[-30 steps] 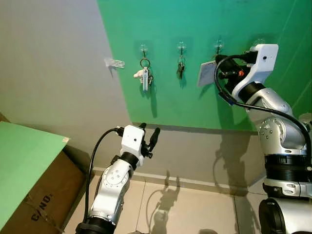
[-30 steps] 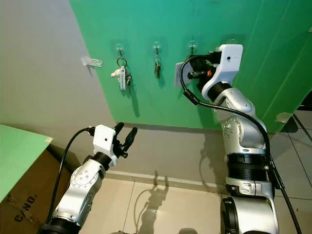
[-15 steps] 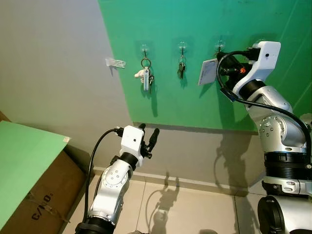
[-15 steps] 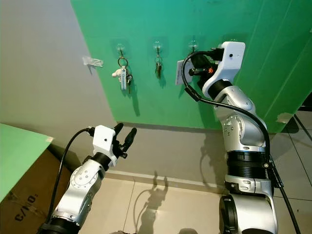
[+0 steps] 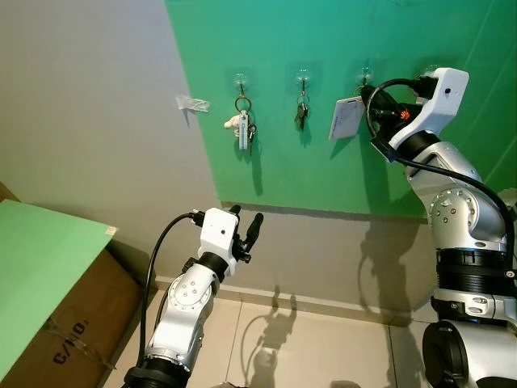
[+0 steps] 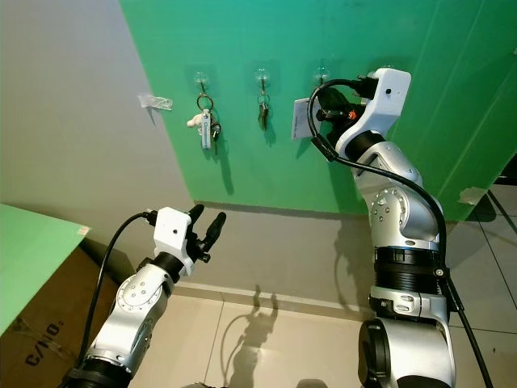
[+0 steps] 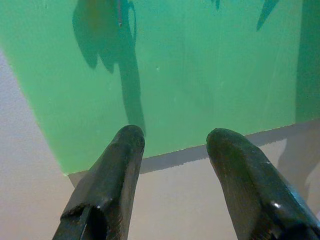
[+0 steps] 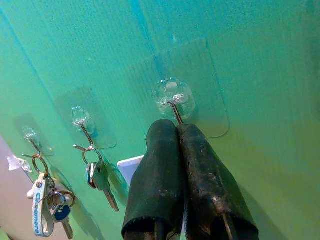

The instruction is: Hang keys on a hook

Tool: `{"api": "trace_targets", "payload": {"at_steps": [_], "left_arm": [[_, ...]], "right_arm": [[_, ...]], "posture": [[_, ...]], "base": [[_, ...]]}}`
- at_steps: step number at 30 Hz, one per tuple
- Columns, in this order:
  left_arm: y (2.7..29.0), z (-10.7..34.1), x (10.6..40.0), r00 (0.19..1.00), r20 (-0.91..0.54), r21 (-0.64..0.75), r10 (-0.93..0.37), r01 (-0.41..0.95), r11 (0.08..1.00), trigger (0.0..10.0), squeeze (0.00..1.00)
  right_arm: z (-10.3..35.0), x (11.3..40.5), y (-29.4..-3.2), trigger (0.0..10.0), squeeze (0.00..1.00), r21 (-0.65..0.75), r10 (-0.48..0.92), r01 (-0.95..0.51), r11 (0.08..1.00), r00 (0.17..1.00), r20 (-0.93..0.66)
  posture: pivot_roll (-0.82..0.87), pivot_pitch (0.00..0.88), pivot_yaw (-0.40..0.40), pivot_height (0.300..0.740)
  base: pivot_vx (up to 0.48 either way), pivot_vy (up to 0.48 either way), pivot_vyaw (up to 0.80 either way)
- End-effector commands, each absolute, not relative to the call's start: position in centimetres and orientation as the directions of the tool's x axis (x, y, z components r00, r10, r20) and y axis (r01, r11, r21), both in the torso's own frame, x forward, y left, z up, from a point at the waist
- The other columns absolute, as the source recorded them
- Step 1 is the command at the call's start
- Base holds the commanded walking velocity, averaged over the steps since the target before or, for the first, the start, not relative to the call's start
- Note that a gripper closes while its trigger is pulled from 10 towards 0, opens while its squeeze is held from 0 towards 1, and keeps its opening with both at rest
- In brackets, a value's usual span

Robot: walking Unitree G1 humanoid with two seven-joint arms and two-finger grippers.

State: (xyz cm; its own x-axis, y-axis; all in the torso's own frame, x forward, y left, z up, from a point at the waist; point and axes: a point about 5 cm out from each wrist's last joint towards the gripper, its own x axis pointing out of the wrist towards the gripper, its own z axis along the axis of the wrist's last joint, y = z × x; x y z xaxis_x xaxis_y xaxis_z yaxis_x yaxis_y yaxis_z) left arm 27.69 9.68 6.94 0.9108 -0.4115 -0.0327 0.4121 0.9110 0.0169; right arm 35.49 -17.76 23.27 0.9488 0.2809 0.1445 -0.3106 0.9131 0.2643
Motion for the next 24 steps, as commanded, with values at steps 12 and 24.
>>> {"api": "trace_targets", "payload": {"at_steps": [12, 24], "left_arm": [[9.78, 6.79, 27.71, 0.907, -0.044, 0.014, -0.419, 0.42, 0.907, 10.0, 0.0], [9.77, 6.7, 27.58, 0.906, -0.048, 0.014, -0.42, 0.421, 0.907, 10.0, 0.0]], "right_arm": [[23.76, 35.49, -18.78, 0.0, 0.0, 0.392, 0.221, -0.256, 0.883, 0.966, 0.134], [24.06, 35.65, -19.33, 0.0, 0.0, 0.431, 0.19, -0.225, 0.874, 0.974, 0.125]], "posture": [[-0.25, 0.0, 0.123, 0.74], [-0.25, 0.0, 0.12, 0.74]], "base": [[0.0, 0.0, 0.0], [0.0, 0.0, 0.0]]}}
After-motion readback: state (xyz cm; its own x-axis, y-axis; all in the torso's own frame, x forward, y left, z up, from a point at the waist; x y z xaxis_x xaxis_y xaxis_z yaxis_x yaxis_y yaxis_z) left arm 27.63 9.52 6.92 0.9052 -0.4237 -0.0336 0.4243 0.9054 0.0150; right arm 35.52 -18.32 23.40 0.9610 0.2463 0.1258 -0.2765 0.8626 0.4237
